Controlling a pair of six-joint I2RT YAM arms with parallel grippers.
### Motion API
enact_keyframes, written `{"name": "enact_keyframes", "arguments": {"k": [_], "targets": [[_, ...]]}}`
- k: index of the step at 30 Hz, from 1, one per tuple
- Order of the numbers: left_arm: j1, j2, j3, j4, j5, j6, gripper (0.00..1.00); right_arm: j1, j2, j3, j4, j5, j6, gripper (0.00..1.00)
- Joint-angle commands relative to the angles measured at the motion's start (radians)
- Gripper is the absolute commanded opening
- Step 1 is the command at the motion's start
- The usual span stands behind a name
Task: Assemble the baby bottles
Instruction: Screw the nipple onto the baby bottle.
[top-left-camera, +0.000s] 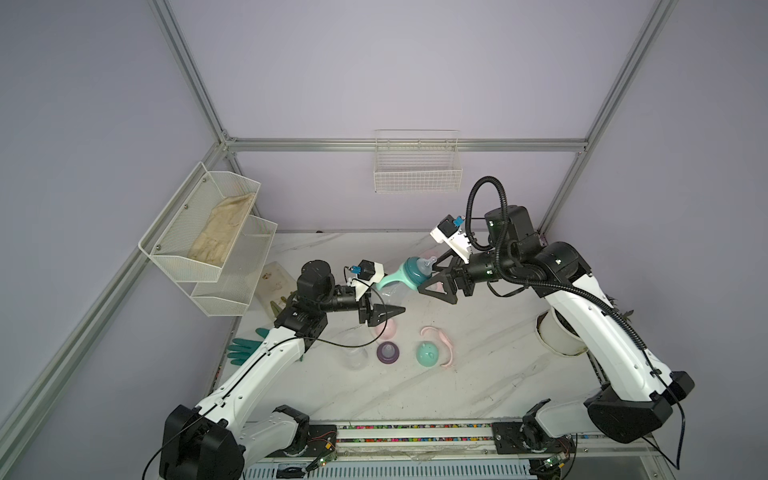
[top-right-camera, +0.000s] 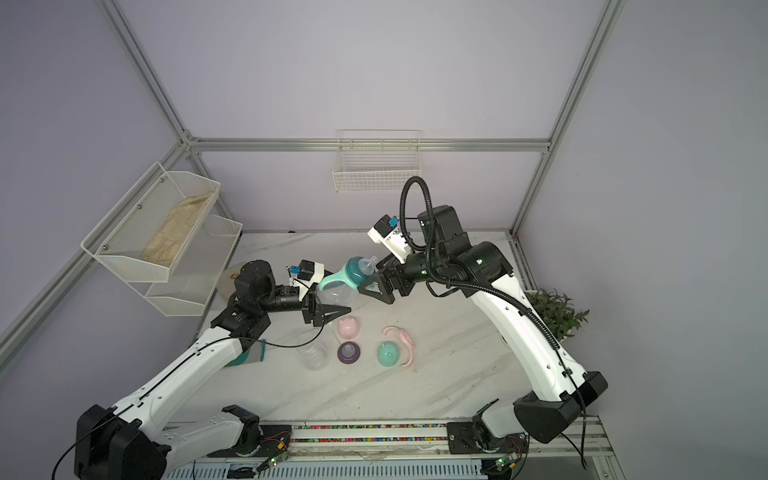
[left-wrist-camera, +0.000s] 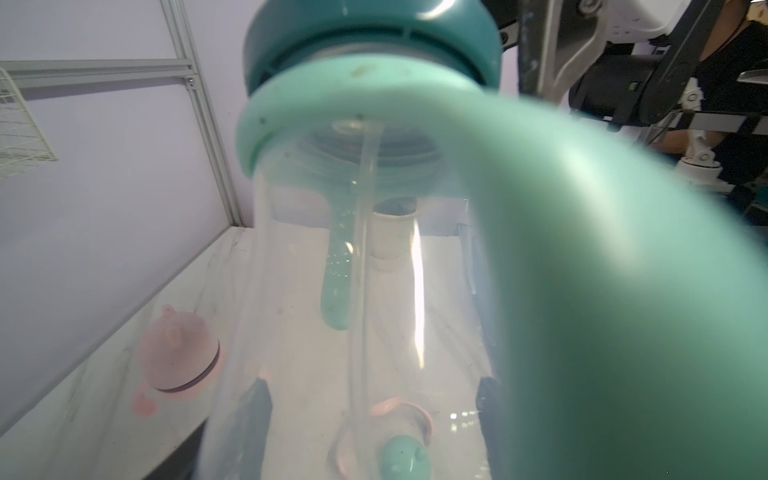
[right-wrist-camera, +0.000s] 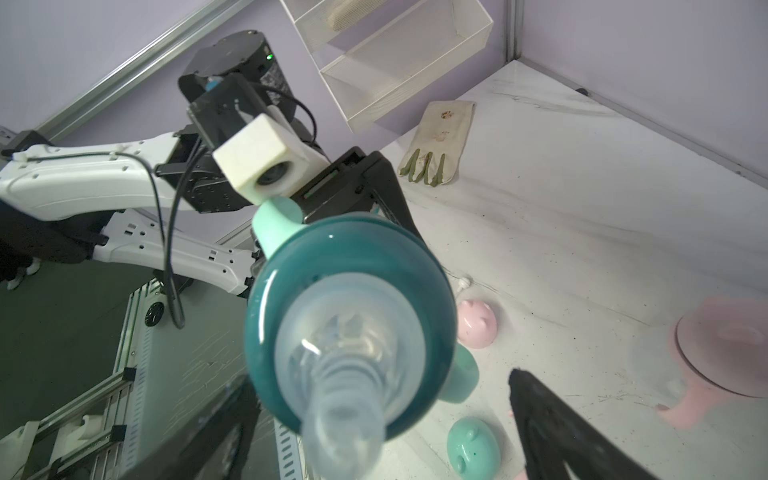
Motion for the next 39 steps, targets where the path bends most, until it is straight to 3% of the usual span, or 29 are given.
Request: {"name": "enact_keyframes", "arguments": {"k": [1,5,10,18,24,30,39], "targets": [[0.007,0.005,0.069,0.039,0.121,-0.055,0.00,0.000,-0.029,0.013,-0.034,-0.101,-0.086,0.96],[0.005,0.000,0.058,0.030,0.106,-0.043,0.00,0.000,-0.020,0.030,-0.004,-0.075,-0.077,0.95],[0.005,-0.037,0.024,0.047,-0.012,-0.013,0.00,0.000,0.017,0.052,0.022,-0.030,-0.008,0.94],[-0.015,-0.123,-0.095,0.125,-0.513,0.149,0.00,0.000,0.062,0.005,0.251,0.011,0.272,0.93],[-0.064,-0.156,-0.142,0.132,-0.715,0.275,0.00,0.000,0.120,0.037,0.384,0.000,0.415,0.93],[-0.089,-0.166,-0.153,0.133,-0.821,0.320,0.00,0.000,0.190,0.109,0.355,0.001,0.445,0.93],[-0.091,-0.169,-0.161,0.151,-0.848,0.346,0.00,0.000,0.241,0.118,0.260,0.024,0.431,0.91]]}}
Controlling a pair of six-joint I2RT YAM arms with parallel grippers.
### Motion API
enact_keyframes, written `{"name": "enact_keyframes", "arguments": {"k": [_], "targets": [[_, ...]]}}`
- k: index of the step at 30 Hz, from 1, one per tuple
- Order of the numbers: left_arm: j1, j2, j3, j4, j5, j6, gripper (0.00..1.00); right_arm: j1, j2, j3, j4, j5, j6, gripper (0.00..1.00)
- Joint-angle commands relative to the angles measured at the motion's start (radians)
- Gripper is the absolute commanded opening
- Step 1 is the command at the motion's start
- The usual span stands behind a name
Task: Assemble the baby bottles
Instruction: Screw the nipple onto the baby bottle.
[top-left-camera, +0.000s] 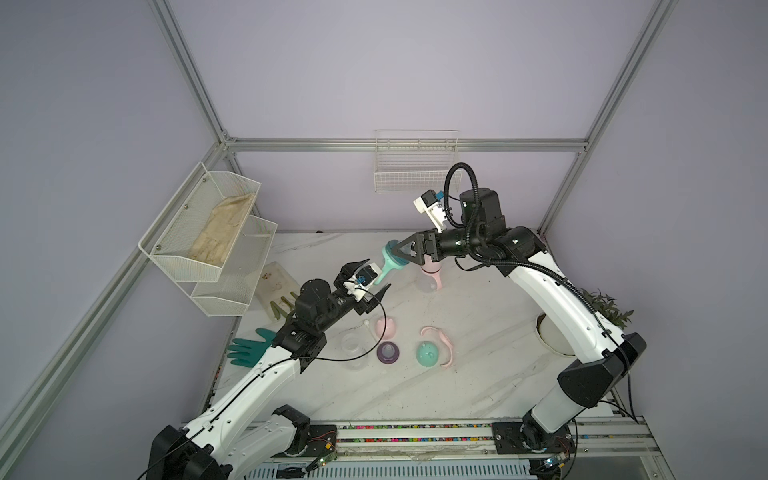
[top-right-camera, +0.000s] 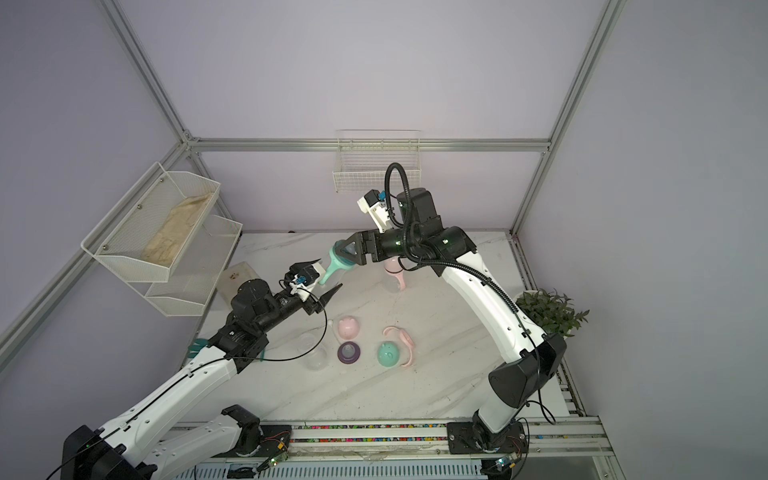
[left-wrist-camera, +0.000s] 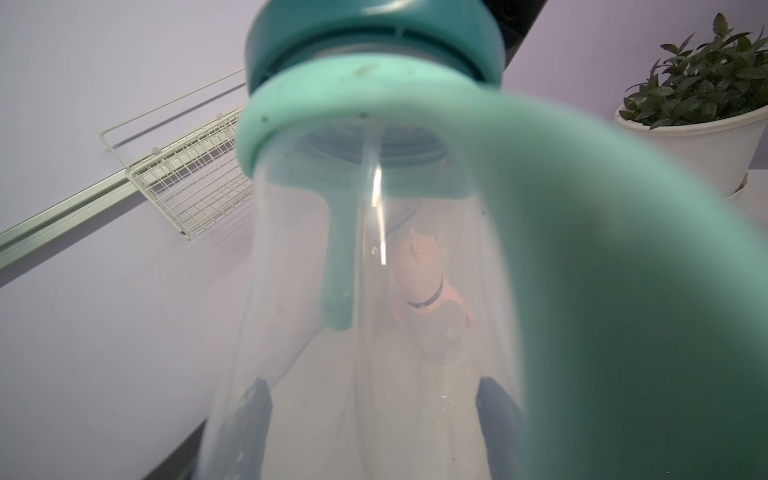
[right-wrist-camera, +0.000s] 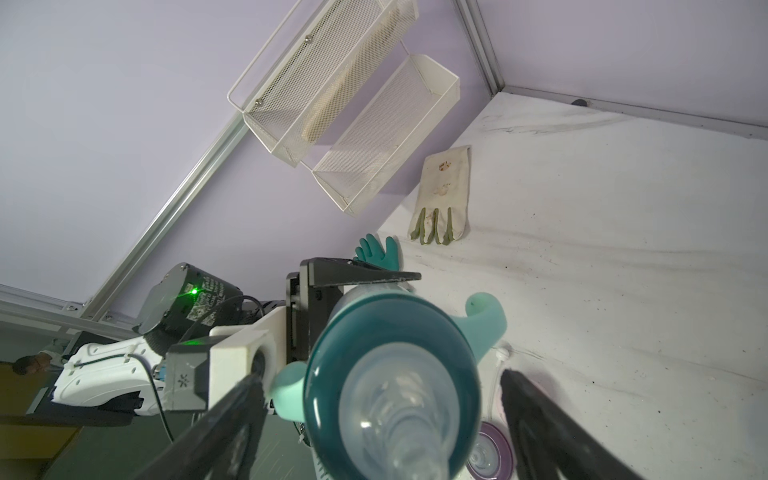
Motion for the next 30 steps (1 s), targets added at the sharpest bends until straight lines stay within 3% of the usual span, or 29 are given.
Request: {"name": "enact_keyframes", "arguments": {"k": [1,20,26,30], "targets": [[-0.004,-0.025,-0.028,0.087,-0.018,0.026,0.00,0.000,0.015,0.017,-0.036,0.009,0.004,0.91],[-0.007,-0.007,-0.025,0.087,-0.024,0.050,0.00,0.000,0.057,0.016,-0.037,-0.071,0.007,0.80],[-0.006,-0.004,-0.027,0.083,-0.024,0.047,0.00,-0.001,0.046,0.012,-0.037,-0.061,-0.024,0.61],[-0.006,-0.008,-0.015,0.064,-0.008,-0.011,0.00,-0.003,0.014,-0.013,-0.045,-0.065,-0.124,0.47]]}}
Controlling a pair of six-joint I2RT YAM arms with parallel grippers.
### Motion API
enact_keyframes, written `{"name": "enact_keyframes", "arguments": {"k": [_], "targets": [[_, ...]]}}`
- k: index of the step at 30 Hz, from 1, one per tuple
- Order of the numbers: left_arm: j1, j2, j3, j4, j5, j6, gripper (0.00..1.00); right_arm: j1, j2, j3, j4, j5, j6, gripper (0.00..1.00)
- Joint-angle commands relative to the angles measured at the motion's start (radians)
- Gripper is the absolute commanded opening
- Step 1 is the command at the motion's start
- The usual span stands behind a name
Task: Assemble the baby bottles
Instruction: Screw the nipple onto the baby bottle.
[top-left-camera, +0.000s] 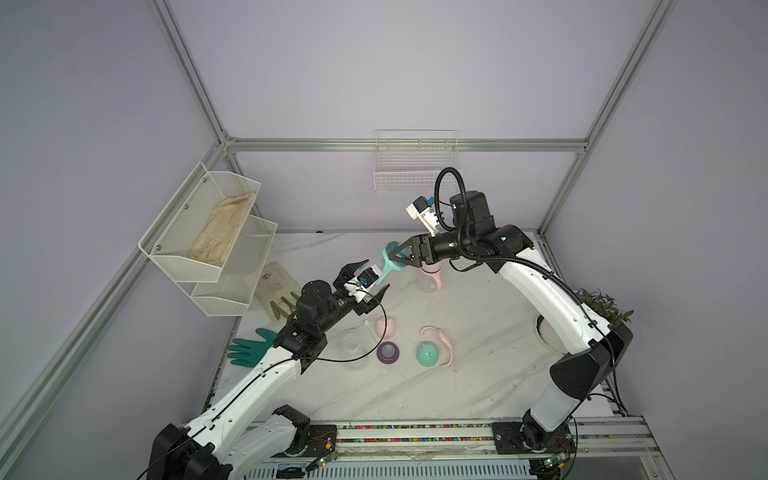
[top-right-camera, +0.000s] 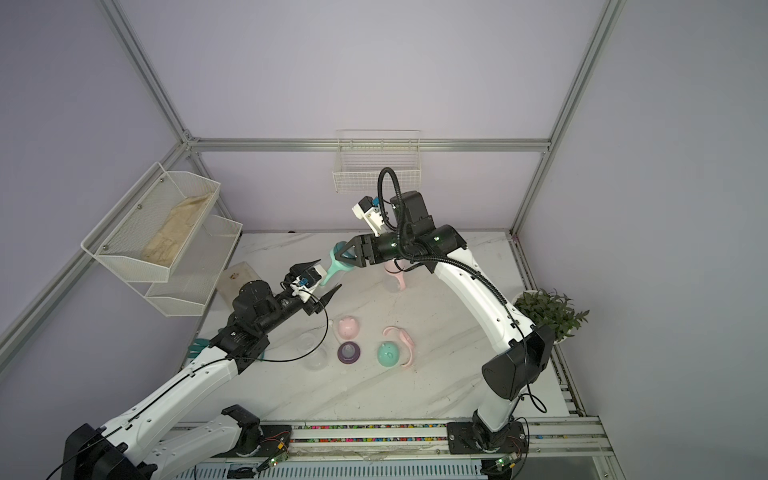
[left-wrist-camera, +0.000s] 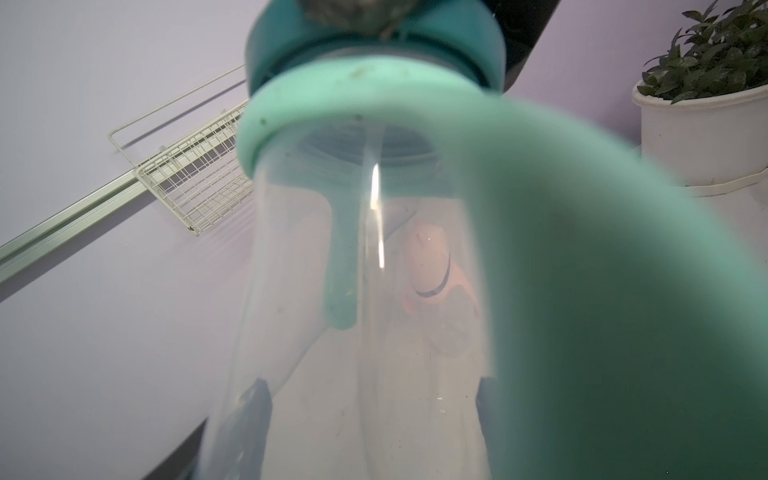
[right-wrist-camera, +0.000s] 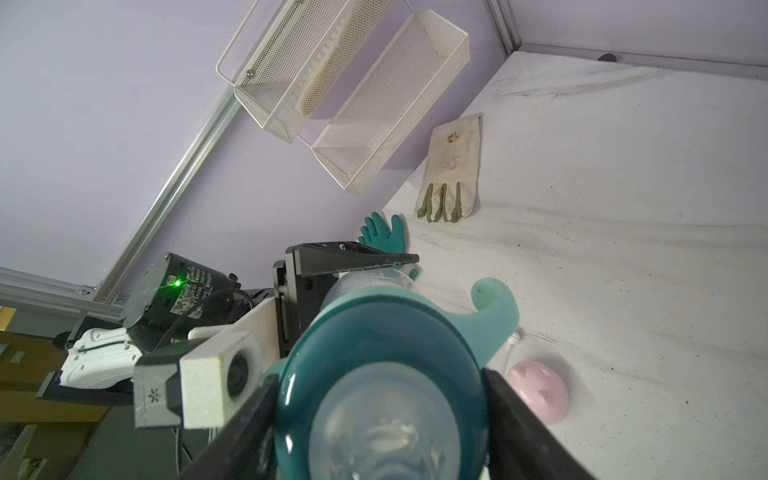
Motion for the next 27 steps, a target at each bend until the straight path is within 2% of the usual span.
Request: {"name": "enact_keyframes", "arguments": {"k": [1,5,9,17,20,27], "targets": [[-0.005,-0.013,0.010,0.038,0.027,-0.071,0.00,-0.004,-0.047,-0.033,-0.020,-0.017,-0.122,0.45],[-0.005,-0.010,0.065,-0.061,0.205,-0.136,0.00,-0.007,-0.121,-0.083,-0.045,-0.043,-0.300,0.39],[-0.004,0.017,0.120,-0.131,0.421,-0.208,0.00,-0.007,-0.212,-0.123,-0.051,-0.063,-0.405,0.36],[-0.005,0.063,0.184,-0.174,0.670,-0.268,0.00,-0.007,-0.282,-0.161,-0.052,-0.131,-0.462,0.36],[-0.005,0.080,0.213,-0.215,0.701,-0.268,0.00,-0.008,-0.290,-0.162,-0.056,-0.148,-0.465,0.36],[-0.005,0.053,0.204,-0.215,0.680,-0.259,0.00,-0.007,-0.258,-0.145,-0.133,-0.162,-0.473,0.36]]}}
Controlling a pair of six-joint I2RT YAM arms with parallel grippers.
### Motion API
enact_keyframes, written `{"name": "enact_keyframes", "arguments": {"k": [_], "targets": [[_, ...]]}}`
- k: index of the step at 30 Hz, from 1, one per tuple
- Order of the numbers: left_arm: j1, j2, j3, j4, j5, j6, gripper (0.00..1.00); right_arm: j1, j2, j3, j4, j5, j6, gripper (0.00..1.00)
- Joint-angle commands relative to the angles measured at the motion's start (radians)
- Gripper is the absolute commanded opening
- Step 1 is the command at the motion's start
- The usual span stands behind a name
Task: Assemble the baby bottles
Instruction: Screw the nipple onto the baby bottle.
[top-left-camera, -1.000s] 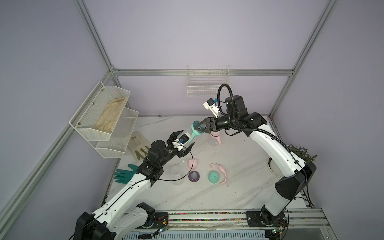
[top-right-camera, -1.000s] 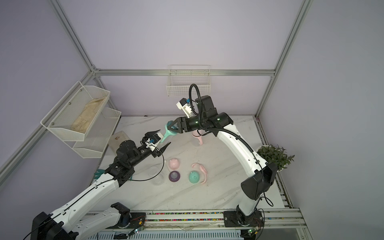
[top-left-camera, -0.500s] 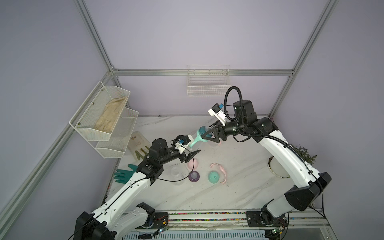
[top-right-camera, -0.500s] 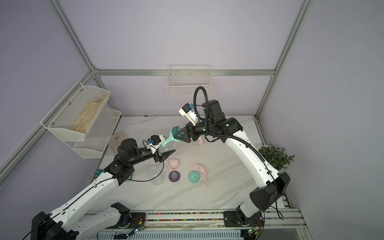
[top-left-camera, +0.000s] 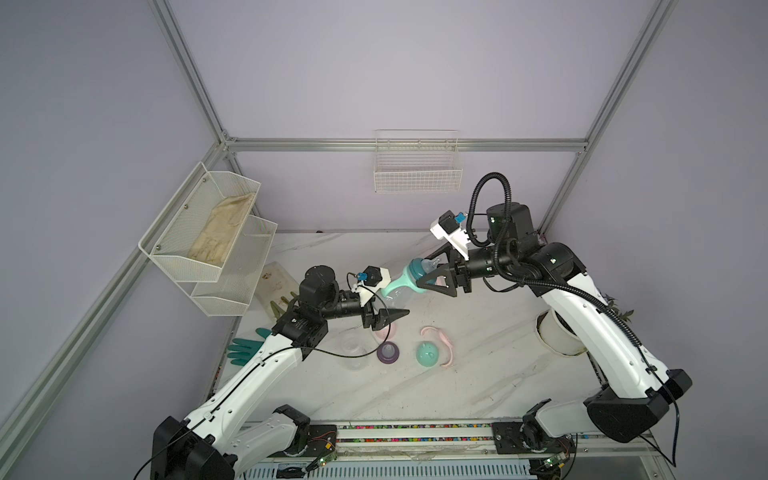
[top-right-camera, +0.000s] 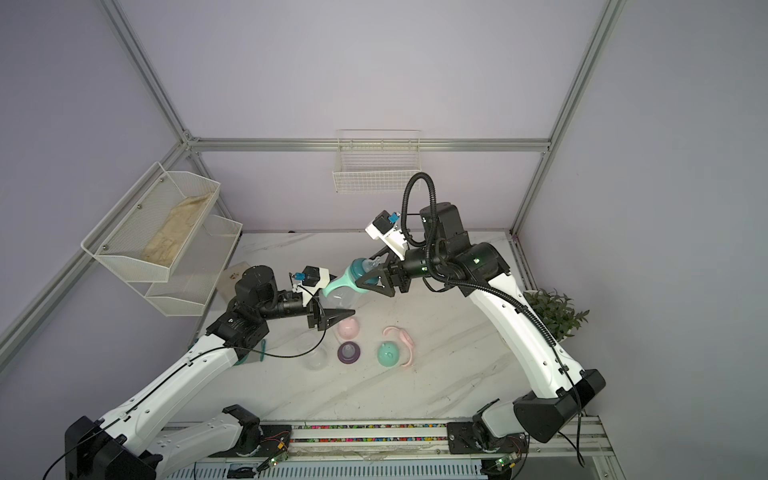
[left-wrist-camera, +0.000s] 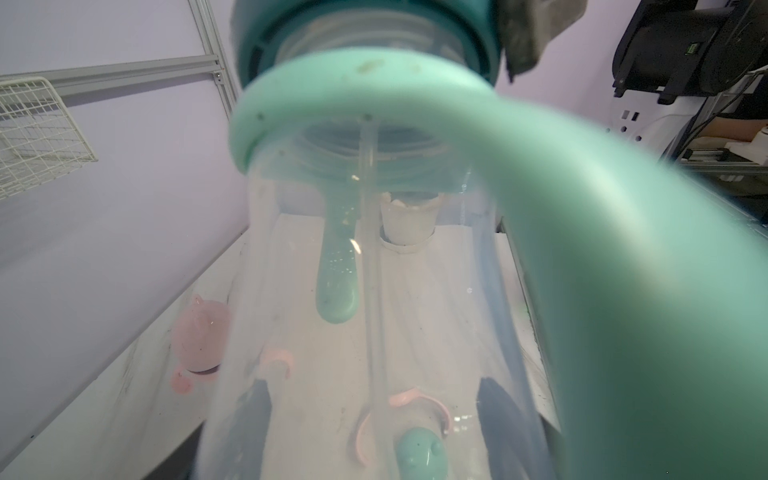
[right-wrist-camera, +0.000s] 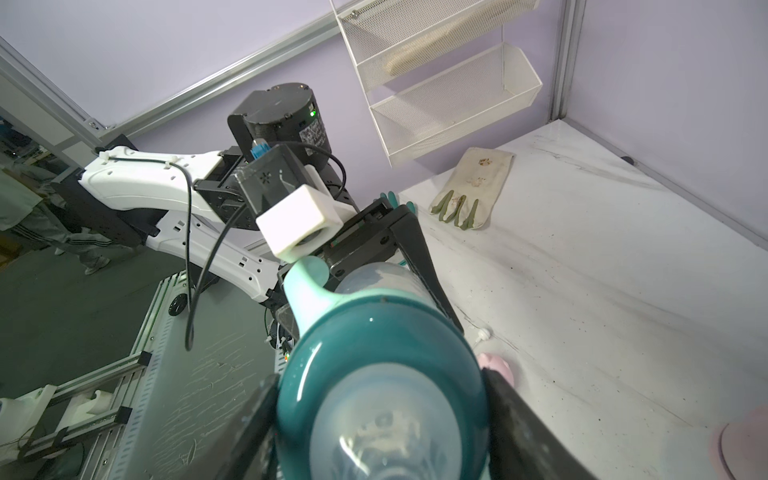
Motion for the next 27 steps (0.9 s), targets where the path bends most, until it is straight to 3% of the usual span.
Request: {"name": "enact_keyframes", "arguments": {"k": [1,10,21,27], "targets": [[-0.008,-0.013,0.055,-0.025,0.046,0.000,0.00,0.014,0.013,0.013,-0.020,-0.065,-0.048,0.36],[-0.008,0.020,0.103,-0.098,0.107,-0.007,0.00,0.013,-0.023,0.025,-0.110,0.007,-0.163,0.38],[-0.008,0.013,0.125,-0.075,0.112,-0.020,0.00,0.014,0.012,-0.038,-0.064,-0.088,-0.116,0.36],[-0.005,0.046,0.175,-0.159,0.185,-0.010,0.00,0.014,-0.020,-0.033,-0.097,-0.019,-0.184,0.38]]}}
